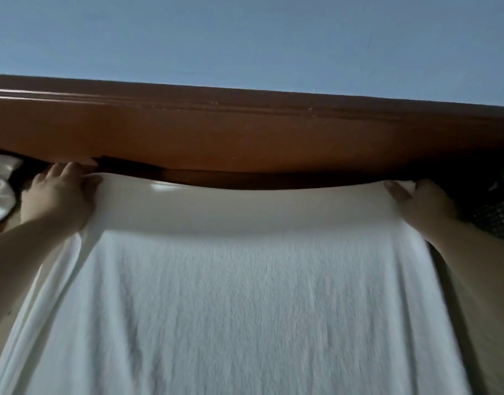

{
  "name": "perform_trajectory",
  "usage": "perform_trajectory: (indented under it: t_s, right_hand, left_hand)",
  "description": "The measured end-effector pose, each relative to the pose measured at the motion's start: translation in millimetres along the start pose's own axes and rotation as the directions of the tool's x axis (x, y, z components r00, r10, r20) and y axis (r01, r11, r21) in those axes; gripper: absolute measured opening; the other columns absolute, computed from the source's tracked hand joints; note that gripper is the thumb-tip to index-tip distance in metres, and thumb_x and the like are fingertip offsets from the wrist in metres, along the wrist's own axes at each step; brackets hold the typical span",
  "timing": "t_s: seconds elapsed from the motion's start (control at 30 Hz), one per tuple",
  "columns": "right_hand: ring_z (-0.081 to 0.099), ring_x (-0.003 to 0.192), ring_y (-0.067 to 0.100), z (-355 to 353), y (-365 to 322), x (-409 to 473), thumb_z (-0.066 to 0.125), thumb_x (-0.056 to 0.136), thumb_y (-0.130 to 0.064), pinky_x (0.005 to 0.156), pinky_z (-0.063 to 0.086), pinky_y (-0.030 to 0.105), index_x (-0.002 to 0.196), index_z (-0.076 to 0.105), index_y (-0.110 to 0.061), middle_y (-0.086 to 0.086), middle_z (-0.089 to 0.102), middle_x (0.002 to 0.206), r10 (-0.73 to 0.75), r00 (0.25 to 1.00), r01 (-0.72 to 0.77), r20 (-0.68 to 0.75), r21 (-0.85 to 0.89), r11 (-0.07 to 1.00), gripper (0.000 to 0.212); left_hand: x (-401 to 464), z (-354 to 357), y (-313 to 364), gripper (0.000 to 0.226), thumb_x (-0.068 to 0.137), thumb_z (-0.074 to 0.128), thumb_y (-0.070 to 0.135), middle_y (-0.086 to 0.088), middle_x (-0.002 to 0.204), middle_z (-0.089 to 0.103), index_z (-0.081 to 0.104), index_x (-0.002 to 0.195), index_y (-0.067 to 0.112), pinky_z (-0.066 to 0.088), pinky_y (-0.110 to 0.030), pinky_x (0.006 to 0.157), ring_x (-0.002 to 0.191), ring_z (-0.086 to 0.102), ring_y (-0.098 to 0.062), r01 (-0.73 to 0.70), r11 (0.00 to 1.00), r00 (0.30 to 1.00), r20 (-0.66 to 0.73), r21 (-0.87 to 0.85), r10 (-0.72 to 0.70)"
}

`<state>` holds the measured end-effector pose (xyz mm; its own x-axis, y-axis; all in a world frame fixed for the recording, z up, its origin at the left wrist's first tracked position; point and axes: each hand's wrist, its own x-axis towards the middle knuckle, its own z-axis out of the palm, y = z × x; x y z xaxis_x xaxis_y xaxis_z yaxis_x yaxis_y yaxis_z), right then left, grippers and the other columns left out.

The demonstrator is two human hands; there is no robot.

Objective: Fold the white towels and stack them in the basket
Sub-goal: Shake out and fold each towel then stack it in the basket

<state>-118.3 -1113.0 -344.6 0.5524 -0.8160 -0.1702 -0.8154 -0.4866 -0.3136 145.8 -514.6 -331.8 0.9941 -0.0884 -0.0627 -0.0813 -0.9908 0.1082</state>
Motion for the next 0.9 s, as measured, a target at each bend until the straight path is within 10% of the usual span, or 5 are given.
perform_trajectory:
  t_s: [0.17, 0.27, 0.43, 0.73, 0.9]
  right_hand:
    - [0.046, 0.132, 0.049, -2, -37, -46, 0.071, 0.088, -0.060, 0.104, 0.041, 0.061, 0.141, 0.040, 0.004, 0.030, 0.046, 0.143, 0.237, 0.956, -0.239, -0.173, 0.008, 0.971, 0.088]
    - [0.043, 0.131, 0.050, 22, -84, -122, 0.074, 0.088, -0.047, 0.104, 0.041, 0.061, 0.142, 0.042, -0.003, 0.030, 0.042, 0.143, 0.045, 0.971, -0.047, -0.235, -0.001, 0.999, 0.077]
    - [-0.007, 0.155, 0.051, 76, -177, -242, 0.038, 0.085, -0.088, 0.117, 0.010, 0.076, 0.161, -0.008, -0.038, 0.017, -0.014, 0.171, -0.205, 0.915, 0.272, 0.347, -0.158, 0.949, 0.101]
    - [-0.032, 0.146, 0.058, 96, -198, -256, 0.002, 0.056, -0.111, 0.107, -0.008, 0.085, 0.144, -0.042, -0.053, 0.015, -0.046, 0.159, -0.170, 0.857, 0.317, 0.487, -0.236, 0.919, 0.114]
    - [-0.041, 0.142, 0.055, 91, -206, -255, 0.005, 0.051, -0.114, 0.108, -0.009, 0.084, 0.143, -0.041, -0.056, 0.012, -0.055, 0.153, -0.094, 0.826, 0.274, 0.556, -0.250, 0.929, 0.118]
  left_hand:
    - [-7, -20, 0, 0.081, 0.084, 0.069, 0.072, -0.029, 0.116, 0.065, 0.046, 0.128, 0.009, 0.055, -0.055, 0.086, 0.103, 0.065, -0.050, 0.299, 0.931, 0.953, 0.107, -0.210, -0.283]
    - [-14, -10, -34, 0.093, 0.057, 0.076, 0.086, -0.014, 0.095, 0.075, 0.065, 0.114, 0.014, 0.063, -0.051, 0.072, 0.080, 0.073, -0.036, 0.443, 0.797, 0.893, 0.279, -0.410, -0.353]
    - [-35, -34, -34, 0.038, 0.090, 0.078, 0.037, -0.018, 0.090, 0.074, 0.074, 0.100, 0.001, 0.048, -0.034, 0.063, 0.072, 0.065, -0.029, 0.501, 0.725, 0.834, 0.489, -0.473, -0.257]
    - [-28, -28, -43, 0.025, 0.101, 0.054, 0.047, -0.009, 0.083, 0.066, 0.056, 0.112, 0.025, 0.056, -0.041, 0.078, 0.081, 0.069, -0.035, 0.408, 0.808, 0.909, 0.268, -0.424, -0.318]
    - [-88, -33, -54, 0.050, 0.089, 0.057, 0.069, -0.009, 0.122, 0.061, 0.053, 0.115, 0.027, 0.047, -0.048, 0.097, 0.115, 0.057, -0.034, 0.416, 0.794, 0.909, 0.189, -0.443, -0.371]
